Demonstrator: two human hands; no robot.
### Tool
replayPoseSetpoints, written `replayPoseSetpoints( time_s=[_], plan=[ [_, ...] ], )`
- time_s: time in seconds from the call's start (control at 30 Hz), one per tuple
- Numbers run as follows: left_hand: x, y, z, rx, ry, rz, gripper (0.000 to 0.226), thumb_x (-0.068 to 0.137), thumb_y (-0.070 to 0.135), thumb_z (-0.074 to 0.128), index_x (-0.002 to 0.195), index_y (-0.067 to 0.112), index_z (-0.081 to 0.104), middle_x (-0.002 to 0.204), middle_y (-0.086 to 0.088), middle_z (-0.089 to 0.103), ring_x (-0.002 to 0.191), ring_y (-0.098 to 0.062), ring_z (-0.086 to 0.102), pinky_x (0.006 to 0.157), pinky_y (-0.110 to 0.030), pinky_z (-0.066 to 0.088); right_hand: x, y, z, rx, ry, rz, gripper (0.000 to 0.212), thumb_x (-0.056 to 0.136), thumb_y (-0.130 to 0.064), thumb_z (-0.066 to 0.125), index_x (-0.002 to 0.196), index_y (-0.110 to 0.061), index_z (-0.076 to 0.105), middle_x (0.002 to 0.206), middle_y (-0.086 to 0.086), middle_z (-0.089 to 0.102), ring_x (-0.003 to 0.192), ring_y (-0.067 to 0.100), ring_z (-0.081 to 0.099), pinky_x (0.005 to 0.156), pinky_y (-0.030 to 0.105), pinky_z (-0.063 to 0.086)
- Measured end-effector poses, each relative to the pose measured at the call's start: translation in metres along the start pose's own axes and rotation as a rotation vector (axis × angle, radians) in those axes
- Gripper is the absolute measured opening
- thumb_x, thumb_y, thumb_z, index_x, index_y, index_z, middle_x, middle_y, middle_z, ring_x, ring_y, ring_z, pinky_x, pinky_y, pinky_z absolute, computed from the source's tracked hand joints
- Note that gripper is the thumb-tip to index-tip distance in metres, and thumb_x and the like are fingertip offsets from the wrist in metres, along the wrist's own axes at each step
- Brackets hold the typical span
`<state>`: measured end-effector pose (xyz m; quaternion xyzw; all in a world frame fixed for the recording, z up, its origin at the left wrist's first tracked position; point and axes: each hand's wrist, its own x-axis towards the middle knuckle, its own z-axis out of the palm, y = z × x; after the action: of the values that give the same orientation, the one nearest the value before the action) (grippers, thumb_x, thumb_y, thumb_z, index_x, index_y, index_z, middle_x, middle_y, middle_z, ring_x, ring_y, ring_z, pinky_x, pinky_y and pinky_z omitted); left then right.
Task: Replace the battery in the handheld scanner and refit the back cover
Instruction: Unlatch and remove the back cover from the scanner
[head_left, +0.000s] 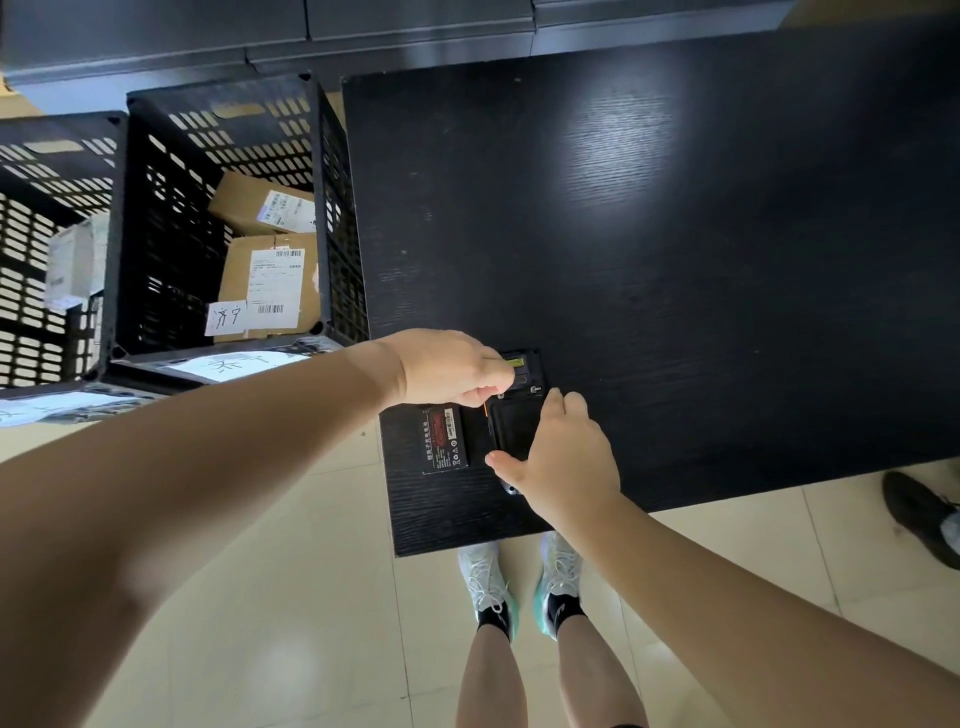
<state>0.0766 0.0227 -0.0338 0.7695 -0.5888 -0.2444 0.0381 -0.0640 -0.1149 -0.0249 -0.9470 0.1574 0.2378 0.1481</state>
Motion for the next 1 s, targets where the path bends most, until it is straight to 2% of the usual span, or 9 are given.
replayPoseSetpoints(
  time_s=[0.2,0.4,0.47,0.53,0.63,0.7,0.8,0.9,1.0],
  plan=[
    [-0.002,0.004,0.003,-0.147,0.082,-0.109,0.008,0.091,0.008,0.052,0.092,0.013,0.059,0.08,0.007,0.046,0.07,-0.021,0.049,0.06,-0.028,0.038,0.001,0.001,0.002,0.011,-0.004,0.005,0.106,0.08,-0.064,0.063,0.153,-0.002,0.017,0.148,0.011,0.034,0.114,0.024,0.054,0.089,0.03,0.048],
    [-0.005,0.01,0.001,-0.229,0.054,-0.217,0.012,0.088,0.005,0.051,0.088,0.017,0.054,0.082,0.007,0.05,0.072,-0.02,0.053,0.064,-0.035,0.051,0.002,0.004,0.005,0.044,0.01,0.008,0.11,0.077,-0.067,0.064,0.154,-0.006,0.016,0.143,0.009,0.039,0.114,0.023,0.055,0.086,0.03,0.049],
    [-0.008,0.018,-0.002,-0.266,0.056,-0.292,0.007,0.091,0.012,0.052,0.093,0.017,0.056,0.087,0.006,0.053,0.077,-0.021,0.057,0.068,-0.036,0.052,0.0,0.013,0.002,0.137,-0.012,-0.009,0.111,0.074,-0.068,0.066,0.155,-0.013,0.015,0.138,0.005,0.043,0.114,0.023,0.055,0.084,0.032,0.05],
    [-0.014,0.031,-0.002,-0.375,0.204,-0.411,0.007,0.092,0.019,0.057,0.098,0.016,0.058,0.093,0.004,0.057,0.084,-0.02,0.061,0.075,-0.038,0.053,0.001,0.027,-0.007,0.351,-0.036,0.006,0.104,0.073,-0.064,0.068,0.154,-0.021,0.02,0.127,0.0,0.05,0.109,0.019,0.059,0.086,0.033,0.05],
    [-0.018,0.062,0.004,-0.632,0.482,-0.645,0.046,0.084,0.034,0.072,0.122,0.017,0.055,0.112,0.001,0.06,0.105,-0.016,0.057,0.093,-0.028,0.045,0.019,0.056,-0.021,0.458,0.1,-0.07,0.054,0.084,-0.045,0.066,0.131,-0.023,0.055,0.105,-0.003,0.065,0.085,0.011,0.064,0.087,0.034,0.053],
    [-0.008,0.08,0.011,-0.667,0.474,-0.747,0.087,0.072,0.046,0.079,0.144,0.019,0.038,0.134,0.001,0.051,0.126,-0.017,0.043,0.105,-0.029,0.034,0.035,0.069,-0.031,0.388,0.139,-0.212,0.025,0.089,-0.031,0.065,0.113,-0.023,0.065,0.094,-0.005,0.066,0.075,0.008,0.063,0.081,0.035,0.055],
    [0.011,0.092,0.026,-0.624,0.441,-0.863,0.113,0.063,0.054,0.081,0.153,0.022,0.02,0.151,0.005,0.035,0.14,-0.019,0.029,0.115,-0.04,0.025,0.054,0.072,-0.041,0.281,0.033,-0.42,0.014,0.094,-0.026,0.062,0.107,-0.023,0.066,0.097,-0.007,0.063,0.078,0.008,0.062,0.074,0.031,0.056],
    [0.016,0.09,0.039,-0.678,0.461,-0.91,0.117,0.058,0.048,0.085,0.152,0.023,0.021,0.153,0.006,0.03,0.141,-0.018,0.028,0.116,-0.041,0.027,0.067,0.069,-0.04,0.194,-0.036,-0.568,0.014,0.095,-0.025,0.06,0.107,-0.022,0.067,0.104,-0.006,0.063,0.08,0.008,0.061,0.073,0.027,0.056],
    [0.015,0.087,0.043,-0.801,0.495,-0.904,0.116,0.055,0.04,0.089,0.151,0.02,0.027,0.151,0.007,0.03,0.141,-0.015,0.027,0.116,-0.034,0.029,0.075,0.07,-0.035,0.184,-0.056,-0.662,0.011,0.094,-0.022,0.062,0.104,-0.021,0.068,0.103,-0.006,0.063,0.08,0.008,0.059,0.072,0.026,0.055]
  ],
)
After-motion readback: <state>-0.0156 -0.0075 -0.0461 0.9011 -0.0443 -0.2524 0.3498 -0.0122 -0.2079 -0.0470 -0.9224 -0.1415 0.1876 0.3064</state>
